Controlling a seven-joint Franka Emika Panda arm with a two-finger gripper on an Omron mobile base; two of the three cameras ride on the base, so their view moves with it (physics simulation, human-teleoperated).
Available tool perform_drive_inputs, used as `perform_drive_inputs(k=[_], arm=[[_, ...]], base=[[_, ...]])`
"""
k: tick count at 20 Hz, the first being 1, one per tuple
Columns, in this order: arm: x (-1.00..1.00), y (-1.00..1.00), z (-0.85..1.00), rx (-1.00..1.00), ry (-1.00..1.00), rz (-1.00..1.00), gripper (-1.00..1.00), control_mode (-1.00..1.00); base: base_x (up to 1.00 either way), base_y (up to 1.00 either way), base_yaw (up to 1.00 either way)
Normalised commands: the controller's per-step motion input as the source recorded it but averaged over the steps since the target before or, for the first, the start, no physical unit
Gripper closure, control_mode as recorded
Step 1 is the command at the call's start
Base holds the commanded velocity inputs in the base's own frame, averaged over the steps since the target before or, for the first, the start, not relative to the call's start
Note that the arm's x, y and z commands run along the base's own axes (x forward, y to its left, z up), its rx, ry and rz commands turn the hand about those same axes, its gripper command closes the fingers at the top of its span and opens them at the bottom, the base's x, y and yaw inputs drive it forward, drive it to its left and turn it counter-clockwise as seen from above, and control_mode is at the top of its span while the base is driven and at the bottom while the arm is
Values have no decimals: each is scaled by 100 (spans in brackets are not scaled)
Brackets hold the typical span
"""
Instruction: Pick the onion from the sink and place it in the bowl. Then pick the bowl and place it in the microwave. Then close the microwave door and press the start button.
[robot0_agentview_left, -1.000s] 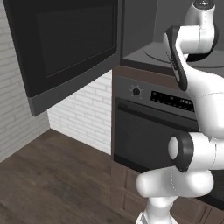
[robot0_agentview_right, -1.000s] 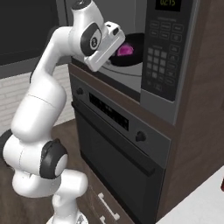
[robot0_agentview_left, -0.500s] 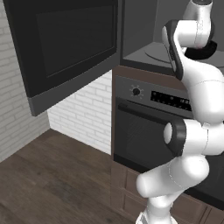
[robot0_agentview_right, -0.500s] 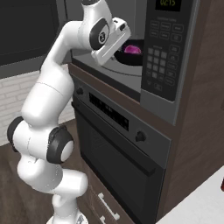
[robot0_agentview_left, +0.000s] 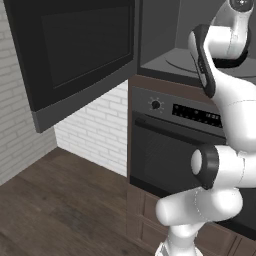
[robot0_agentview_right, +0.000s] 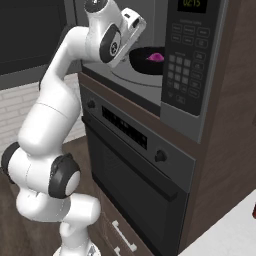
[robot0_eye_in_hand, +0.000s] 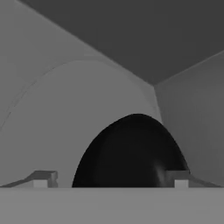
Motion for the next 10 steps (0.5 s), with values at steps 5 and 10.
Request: perform_drive_inputs(k=[5,10], arm=[[-45,48,-5,-6,-58,3,-100,-100],[-100,26,34,0,-12,0,-100,-100]], base=[[0,0,0],[0,0,0]])
